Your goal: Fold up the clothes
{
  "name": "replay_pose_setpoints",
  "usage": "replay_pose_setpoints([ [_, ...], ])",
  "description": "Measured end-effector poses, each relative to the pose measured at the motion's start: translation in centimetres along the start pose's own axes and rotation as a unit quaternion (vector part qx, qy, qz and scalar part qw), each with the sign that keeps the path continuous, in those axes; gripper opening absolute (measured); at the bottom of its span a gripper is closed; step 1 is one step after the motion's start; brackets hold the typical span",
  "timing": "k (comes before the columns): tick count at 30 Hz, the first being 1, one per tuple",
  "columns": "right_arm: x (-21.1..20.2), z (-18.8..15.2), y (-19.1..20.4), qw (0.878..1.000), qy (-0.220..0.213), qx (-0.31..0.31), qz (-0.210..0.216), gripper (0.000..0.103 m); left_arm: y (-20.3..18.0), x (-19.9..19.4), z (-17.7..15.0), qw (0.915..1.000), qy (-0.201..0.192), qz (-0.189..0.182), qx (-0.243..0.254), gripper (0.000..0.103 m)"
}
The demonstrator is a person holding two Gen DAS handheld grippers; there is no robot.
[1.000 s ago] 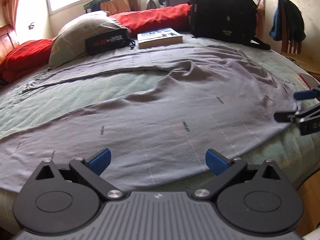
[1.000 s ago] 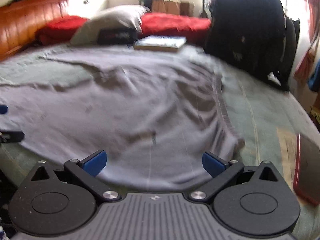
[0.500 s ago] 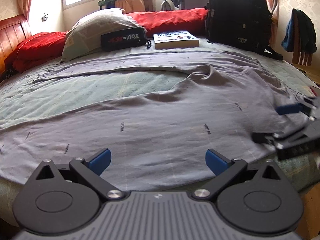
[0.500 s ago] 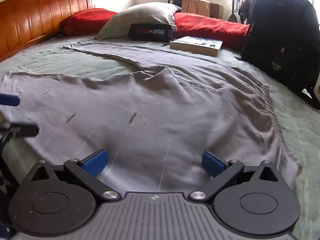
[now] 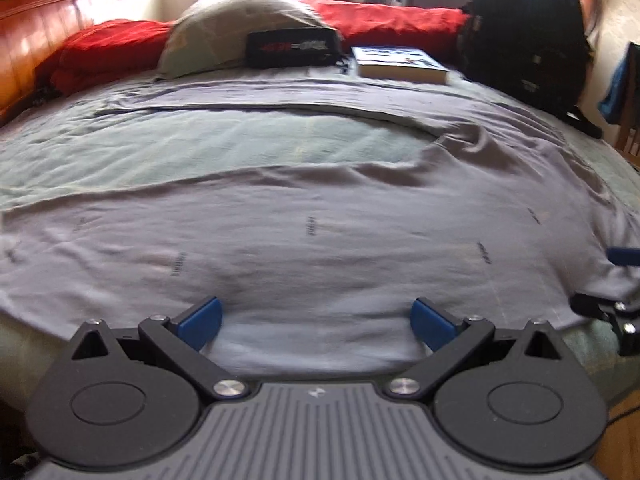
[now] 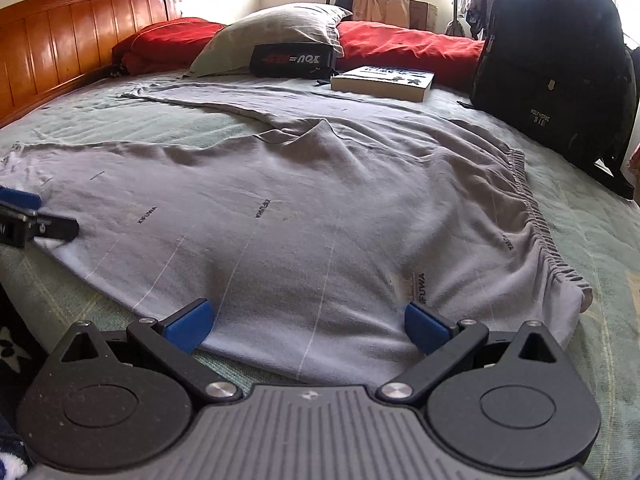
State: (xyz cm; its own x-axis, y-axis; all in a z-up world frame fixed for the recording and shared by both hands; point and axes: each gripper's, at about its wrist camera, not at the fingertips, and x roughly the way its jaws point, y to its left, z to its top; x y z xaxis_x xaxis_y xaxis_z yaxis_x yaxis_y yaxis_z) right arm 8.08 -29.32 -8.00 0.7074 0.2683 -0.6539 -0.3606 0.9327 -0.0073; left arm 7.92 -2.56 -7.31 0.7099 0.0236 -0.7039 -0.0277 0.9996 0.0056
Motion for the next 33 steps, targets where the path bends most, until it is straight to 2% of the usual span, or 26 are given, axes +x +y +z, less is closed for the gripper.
replay_pose_setpoints([
  [13, -1.1, 0.9, 0.2, 1.000, 0.012, 0.006, -0.012, 0.103, 0.0, -0.4, 0.5, 0.9998, -0.011, -0.009, 0.017, 0.101],
  [18, -2.8, 3.2, -0.5, 0.999, -0.017, 0.036, -0.007, 0.103, 1.6, 0.7, 1.0, 0.9995, 0.019, -0.026, 0.001, 0.101],
  [21, -2.9, 5.4, -1.1, 0.998, -0.025, 0.058, 0.014, 0.103, 2.9, 0.1, 2.3, 0.9986, 0.021, -0.047, 0.011, 0.101],
  [23, -2.5, 7.0, -1.3, 0.997, -0.025, 0.071, 0.031, 0.103, 4.2, -0.2, 3.9, 0.9986, 0.019, -0.044, 0.020, 0.101],
  [25, -1.7, 8.5, -1.5, 0.996, -0.023, 0.079, 0.045, 0.103, 6.0, -0.1, 5.7, 0.9991, 0.012, -0.015, 0.039, 0.101],
  [28, 0.3, 10.2, -1.5, 0.995, -0.017, 0.090, 0.048, 0.103, 9.7, 1.0, 7.5, 0.9988, 0.018, 0.019, 0.041, 0.101],
  [33, 4.4, 11.6, -1.7, 0.993, 0.017, 0.102, 0.053, 0.103, 19.1, 1.7, 7.1, 0.9991, 0.032, 0.010, -0.027, 0.101],
])
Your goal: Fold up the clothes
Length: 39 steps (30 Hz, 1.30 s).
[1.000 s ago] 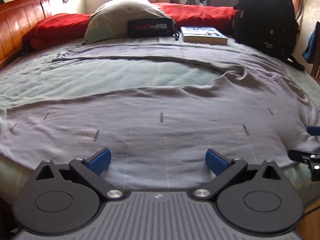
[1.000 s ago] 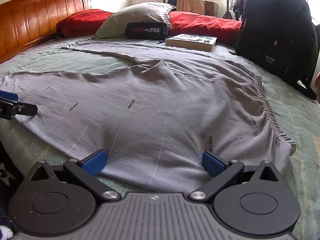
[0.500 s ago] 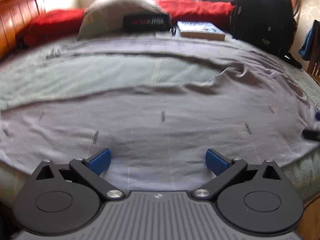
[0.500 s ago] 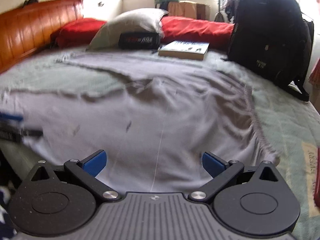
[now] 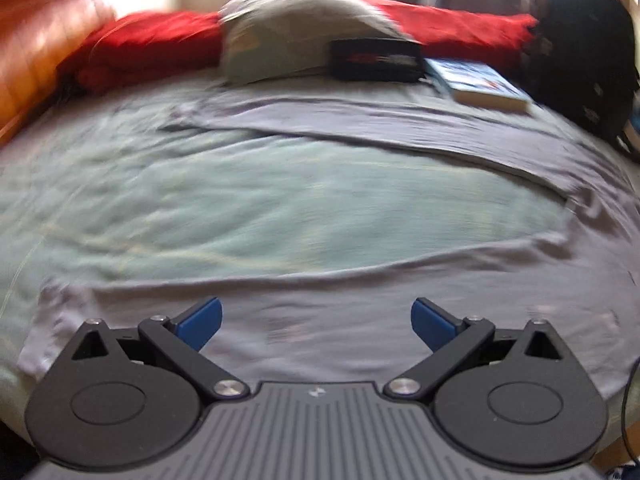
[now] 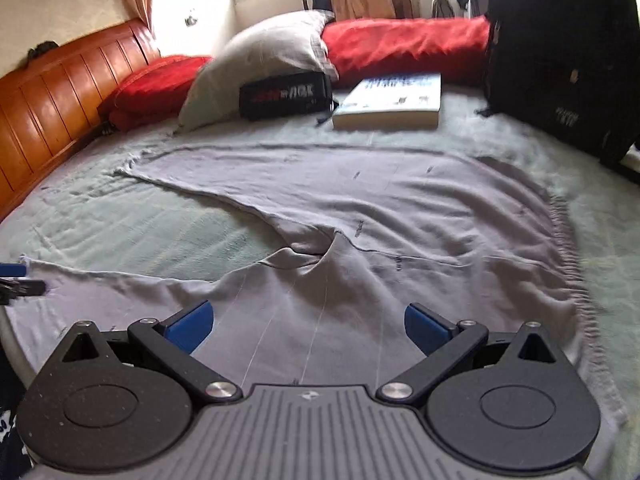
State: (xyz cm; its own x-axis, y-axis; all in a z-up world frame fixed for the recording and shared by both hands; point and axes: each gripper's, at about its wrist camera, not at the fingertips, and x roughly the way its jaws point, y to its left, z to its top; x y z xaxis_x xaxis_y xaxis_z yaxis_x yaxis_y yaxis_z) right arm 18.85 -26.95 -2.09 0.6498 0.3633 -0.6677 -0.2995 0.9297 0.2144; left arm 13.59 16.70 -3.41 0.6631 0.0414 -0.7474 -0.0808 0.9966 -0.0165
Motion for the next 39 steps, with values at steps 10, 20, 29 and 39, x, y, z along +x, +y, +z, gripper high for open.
replay_pose_setpoints([
  [10, 3.4, 3.6, 0.2, 1.000, 0.010, -0.003, 0.027, 0.103, 14.3, 1.8, -2.0, 0.9830, 0.020, 0.008, -0.182, 0.099],
  [20, 5.9, 5.1, -0.3, 0.998, 0.033, 0.000, 0.052, 0.103, 14.0, 0.8, -2.7, 0.9777, 0.057, 0.004, -0.202, 0.100],
  [29, 7.8, 11.0, 2.8, 0.999, 0.014, -0.039, 0.036, 0.103, 10.1, 1.6, 6.3, 0.9911, 0.005, 0.002, -0.133, 0.100],
  [39, 13.5, 10.1, 7.7, 0.985, 0.040, -0.090, 0.144, 0.103, 5.9, 12.2, 18.6, 0.9916, 0.004, -0.044, -0.121, 0.100],
])
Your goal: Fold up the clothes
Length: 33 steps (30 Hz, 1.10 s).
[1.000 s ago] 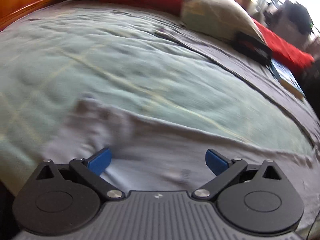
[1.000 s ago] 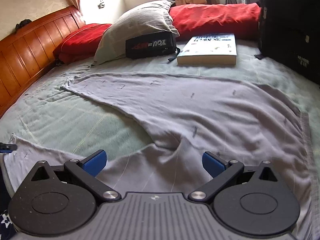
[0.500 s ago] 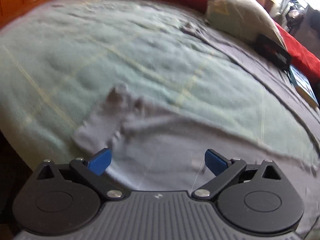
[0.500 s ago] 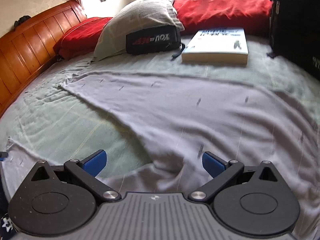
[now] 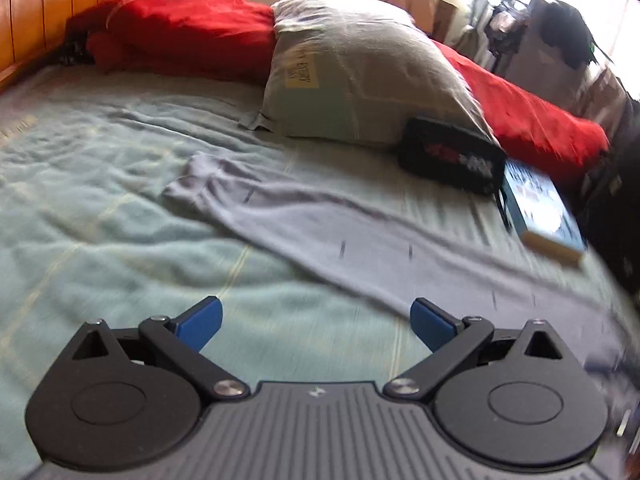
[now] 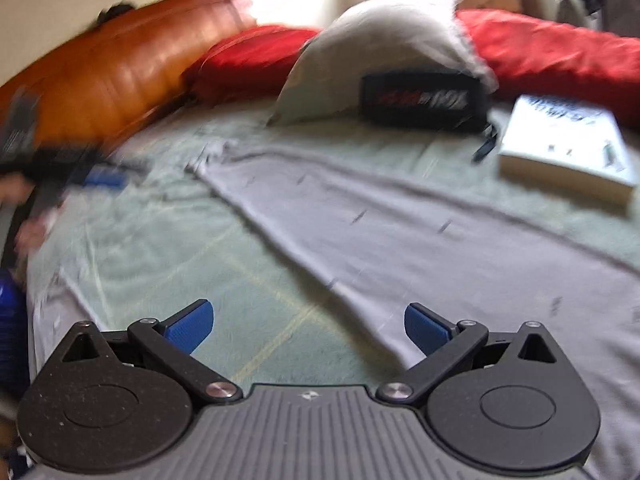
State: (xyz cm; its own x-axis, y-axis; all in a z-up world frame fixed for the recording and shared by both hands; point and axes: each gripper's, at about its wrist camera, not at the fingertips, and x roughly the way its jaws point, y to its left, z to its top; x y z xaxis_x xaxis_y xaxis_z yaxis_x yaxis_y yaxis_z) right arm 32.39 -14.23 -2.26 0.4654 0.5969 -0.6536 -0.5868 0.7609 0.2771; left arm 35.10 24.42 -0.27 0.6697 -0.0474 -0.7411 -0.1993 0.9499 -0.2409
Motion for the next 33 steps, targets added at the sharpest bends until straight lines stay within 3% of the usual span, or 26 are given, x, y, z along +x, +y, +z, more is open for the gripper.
replay_pose_setpoints([
  [7, -1.0, -1.1, -4.5, 0.998, -0.010, 0.059, 0.021, 0.103, -0.1, 8.8, 5.9, 0.9978, 0.014, -0.043, -0.048, 0.100],
  [12, -0.8, -1.4, -6.8, 0.993, -0.020, 0.108, 0.035, 0.103, 0.1, 15.0, 7.6, 0.9963, 0.042, -0.045, -0.059, 0.100],
  [14, -0.4, -1.6, -6.9, 0.993, -0.013, 0.109, 0.038, 0.103, 0.4, 16.6, 7.9, 0.9971, 0.047, -0.027, -0.053, 0.100],
  [17, 0.0, -1.7, -6.9, 0.993, -0.009, 0.110, 0.036, 0.103, 1.4, 17.7, 8.5, 0.9986, 0.025, 0.023, -0.041, 0.100],
  [21, 0.1, -1.8, -7.0, 0.993, -0.011, 0.115, 0.038, 0.103, 3.8, 18.0, 9.1, 0.9946, -0.007, 0.066, -0.080, 0.100],
  [23, 0.1, -1.8, -7.0, 0.992, -0.012, 0.116, 0.038, 0.103, 4.4, 17.5, 9.2, 0.9925, -0.025, 0.069, -0.098, 0.099],
  [25, 0.0, -1.8, -7.0, 0.992, -0.013, 0.116, 0.039, 0.103, 4.1, 16.2, 9.2, 0.9911, -0.045, 0.059, -0.111, 0.099],
  [28, -0.1, -1.7, -7.0, 0.992, -0.013, 0.120, 0.038, 0.103, 2.2, 15.3, 8.9, 0.9959, -0.033, 0.007, -0.085, 0.100],
  [33, -0.2, -1.6, -7.0, 0.992, -0.012, 0.121, 0.035, 0.103, -0.5, 17.1, 8.0, 0.9964, 0.042, -0.064, -0.035, 0.100],
])
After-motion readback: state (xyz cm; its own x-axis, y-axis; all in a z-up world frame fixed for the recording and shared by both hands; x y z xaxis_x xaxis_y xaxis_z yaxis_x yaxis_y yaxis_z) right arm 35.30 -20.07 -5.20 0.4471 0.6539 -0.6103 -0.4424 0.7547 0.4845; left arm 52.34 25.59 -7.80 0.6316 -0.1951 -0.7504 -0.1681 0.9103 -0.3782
